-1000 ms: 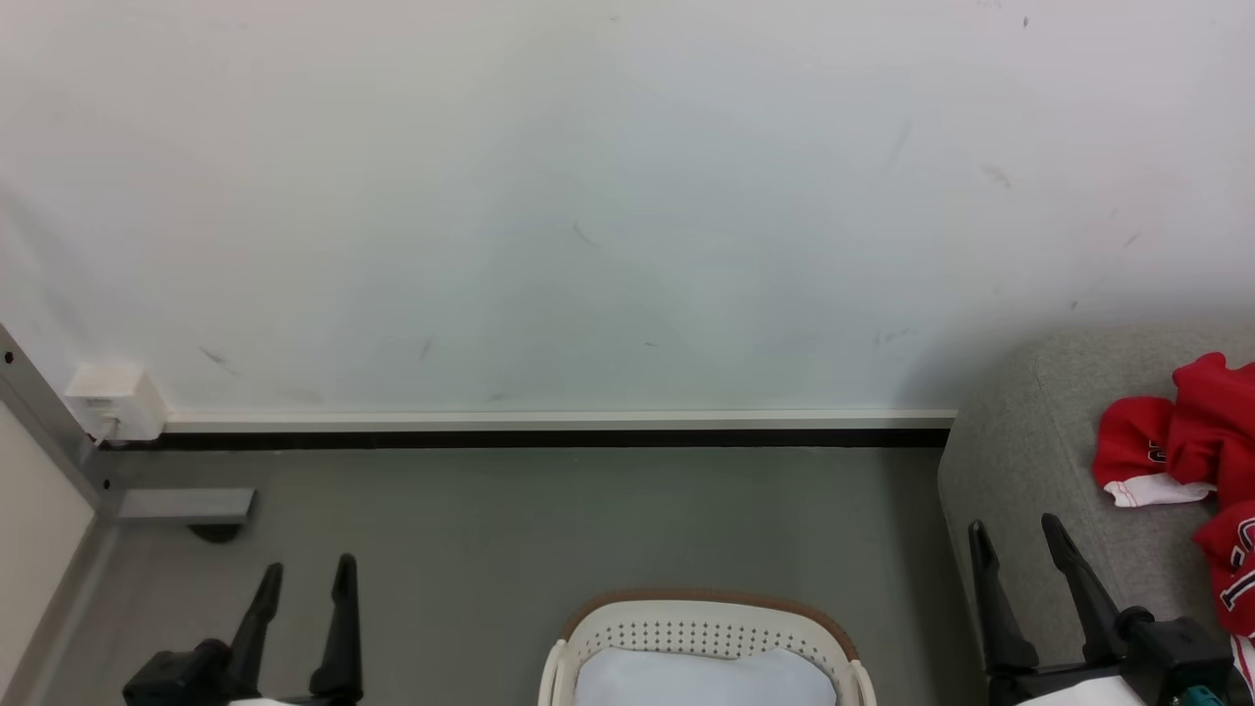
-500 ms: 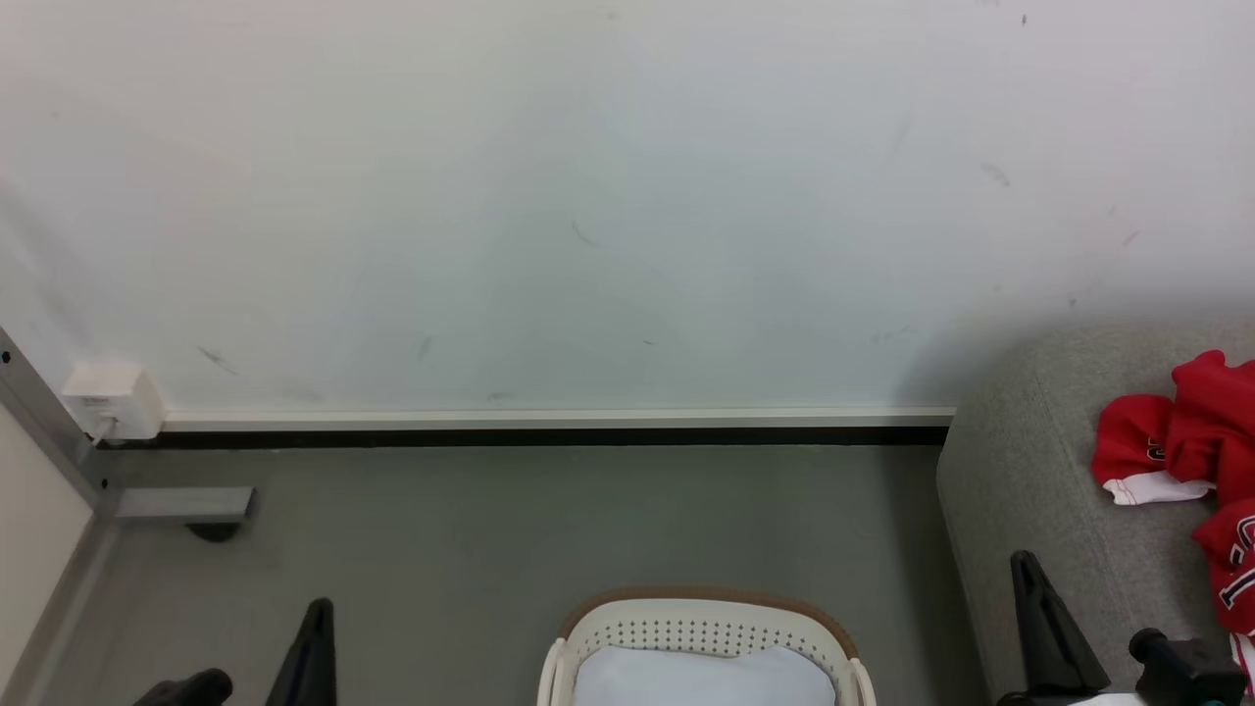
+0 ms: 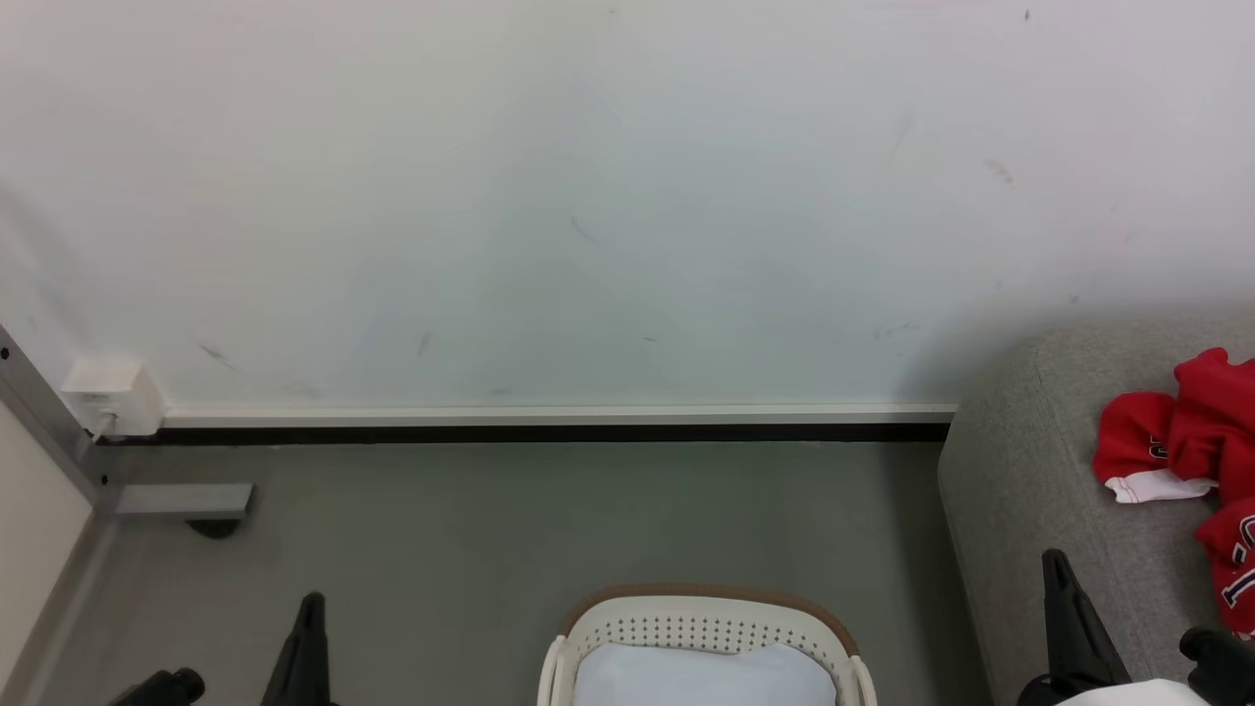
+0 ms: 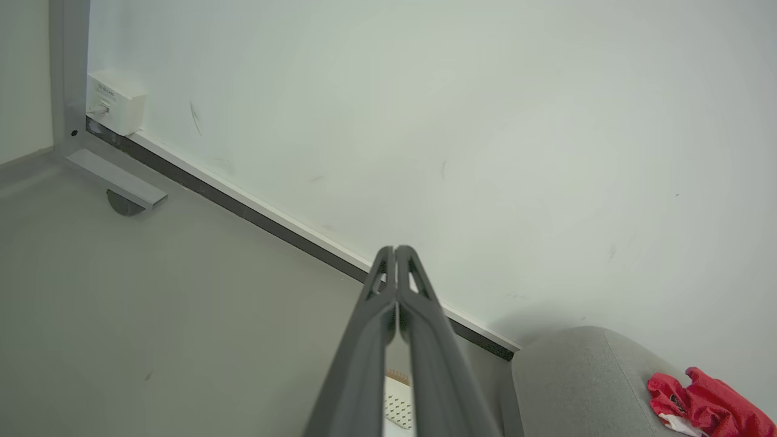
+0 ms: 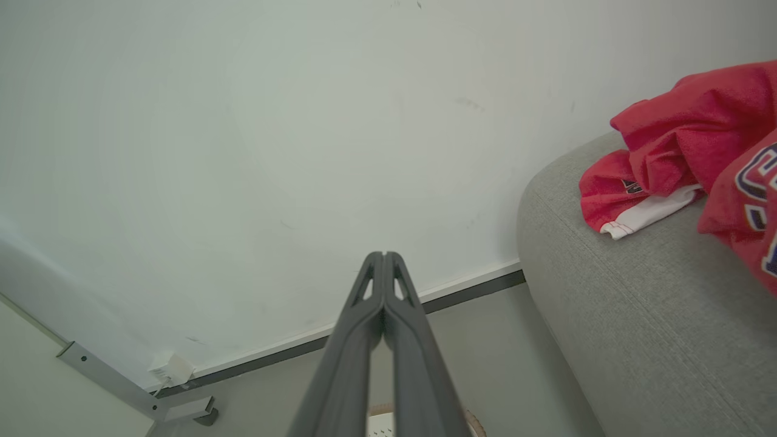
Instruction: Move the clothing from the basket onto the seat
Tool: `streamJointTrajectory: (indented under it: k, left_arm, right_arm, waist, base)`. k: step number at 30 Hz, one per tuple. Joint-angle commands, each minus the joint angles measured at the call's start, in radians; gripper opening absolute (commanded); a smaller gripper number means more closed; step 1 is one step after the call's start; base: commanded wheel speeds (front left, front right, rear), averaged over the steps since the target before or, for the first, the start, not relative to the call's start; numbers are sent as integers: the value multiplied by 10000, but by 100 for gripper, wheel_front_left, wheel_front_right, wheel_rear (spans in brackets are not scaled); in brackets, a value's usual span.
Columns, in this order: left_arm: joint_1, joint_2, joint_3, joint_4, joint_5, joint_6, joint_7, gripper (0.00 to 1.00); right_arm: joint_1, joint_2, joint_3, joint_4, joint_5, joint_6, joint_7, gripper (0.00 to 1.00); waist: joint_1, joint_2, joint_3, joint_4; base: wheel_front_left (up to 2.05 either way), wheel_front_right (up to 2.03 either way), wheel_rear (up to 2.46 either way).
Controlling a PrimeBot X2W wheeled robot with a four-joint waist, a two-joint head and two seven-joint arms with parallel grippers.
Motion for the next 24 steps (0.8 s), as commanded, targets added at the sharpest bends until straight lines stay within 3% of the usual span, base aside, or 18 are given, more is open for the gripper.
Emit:
streamJointTrajectory:
  k: [1, 24]
  left_arm:
    - [-281, 32, 69, -193, -381, 3, 51, 0]
    - [-498, -17, 224, -325, -3455, 7, 899, 0]
  right_arm:
    - [-244, -75, -64, -193, 293, -2, 58, 0]
    - [-389, -103, -480, -268, 3384, -6, 884, 0]
  waist:
    - [0, 0, 3, 2]
    - [0, 0, 94, 32]
  base:
    - [0, 0, 0]
    - [0, 0, 0]
